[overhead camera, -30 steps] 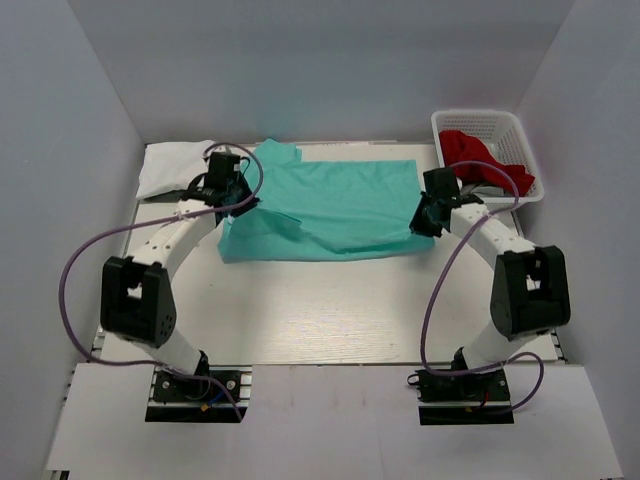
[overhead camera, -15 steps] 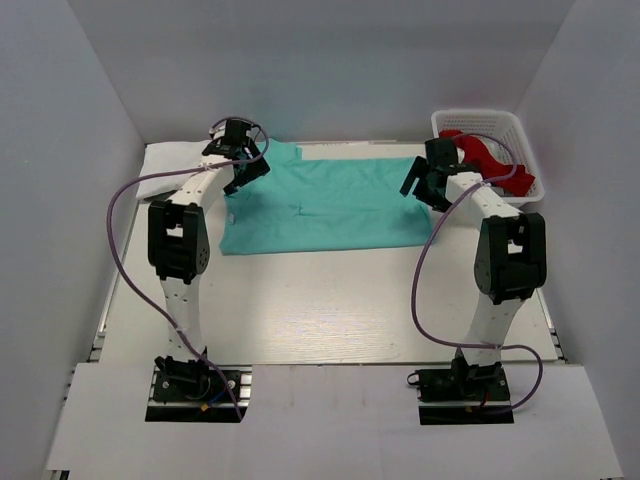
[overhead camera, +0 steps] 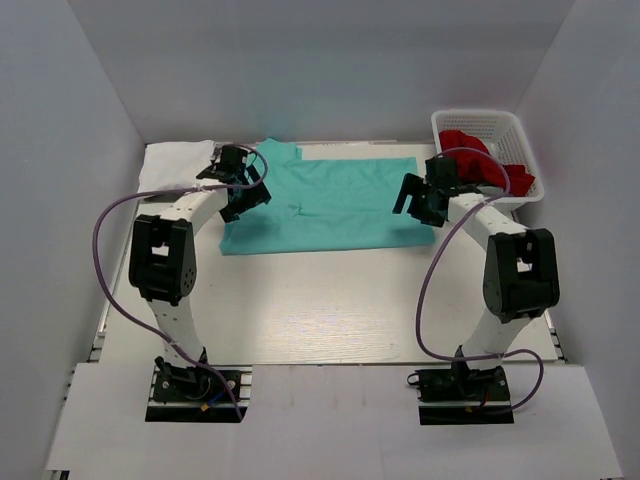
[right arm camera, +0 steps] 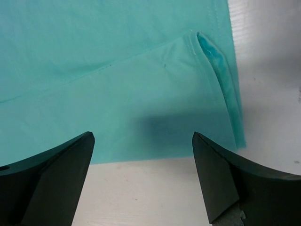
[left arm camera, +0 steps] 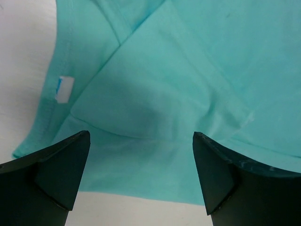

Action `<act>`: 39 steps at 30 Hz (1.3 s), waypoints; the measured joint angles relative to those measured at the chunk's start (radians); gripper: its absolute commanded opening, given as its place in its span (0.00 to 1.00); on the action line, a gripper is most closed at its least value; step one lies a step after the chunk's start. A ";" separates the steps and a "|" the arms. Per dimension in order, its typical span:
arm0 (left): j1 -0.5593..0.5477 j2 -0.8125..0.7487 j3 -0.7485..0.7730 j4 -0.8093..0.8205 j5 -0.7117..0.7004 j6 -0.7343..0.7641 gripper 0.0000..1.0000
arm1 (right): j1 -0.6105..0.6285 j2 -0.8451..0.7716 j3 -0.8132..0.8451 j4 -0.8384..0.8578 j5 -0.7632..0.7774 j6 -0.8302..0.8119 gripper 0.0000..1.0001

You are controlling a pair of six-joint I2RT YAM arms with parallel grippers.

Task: Fold and stack the t-shirts
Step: Fold the flattened tshirt in 1/3 of the way

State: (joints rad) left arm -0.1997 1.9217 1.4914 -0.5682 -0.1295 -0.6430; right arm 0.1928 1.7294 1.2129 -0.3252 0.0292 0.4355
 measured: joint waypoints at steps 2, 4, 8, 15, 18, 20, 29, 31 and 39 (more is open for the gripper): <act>-0.006 0.003 -0.055 0.016 0.016 -0.001 1.00 | -0.001 0.029 0.002 0.027 -0.013 0.001 0.90; -0.008 0.011 -0.100 0.024 0.026 -0.002 1.00 | -0.002 0.066 0.002 0.054 -0.018 0.005 0.90; -0.004 0.025 -0.168 0.047 0.039 -0.002 1.00 | -0.002 0.124 -0.027 0.094 -0.024 0.014 0.90; -0.008 -0.085 -0.342 0.166 0.047 -0.011 1.00 | -0.002 0.032 -0.201 0.219 -0.041 0.067 0.90; -0.009 -0.203 -0.491 0.185 0.055 -0.036 1.00 | 0.002 -0.095 -0.354 0.249 -0.077 0.106 0.90; -0.009 -0.304 -0.599 0.187 0.071 -0.058 1.00 | 0.012 -0.196 -0.465 0.263 -0.098 0.125 0.90; -0.012 -0.670 -0.824 -0.051 0.141 -0.109 1.00 | 0.080 -0.515 -0.668 0.107 -0.163 0.122 0.90; -0.012 -0.715 -0.799 -0.064 0.140 -0.109 1.00 | 0.082 -0.544 -0.644 0.069 -0.162 0.103 0.90; -0.011 -0.444 -0.339 -0.021 0.058 -0.043 1.00 | 0.080 -0.405 -0.278 0.046 -0.058 0.052 0.90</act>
State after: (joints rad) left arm -0.2111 1.4776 1.1522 -0.5892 -0.0719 -0.6861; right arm 0.2729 1.3247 0.9352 -0.2794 -0.0292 0.4877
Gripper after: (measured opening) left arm 0.997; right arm 0.904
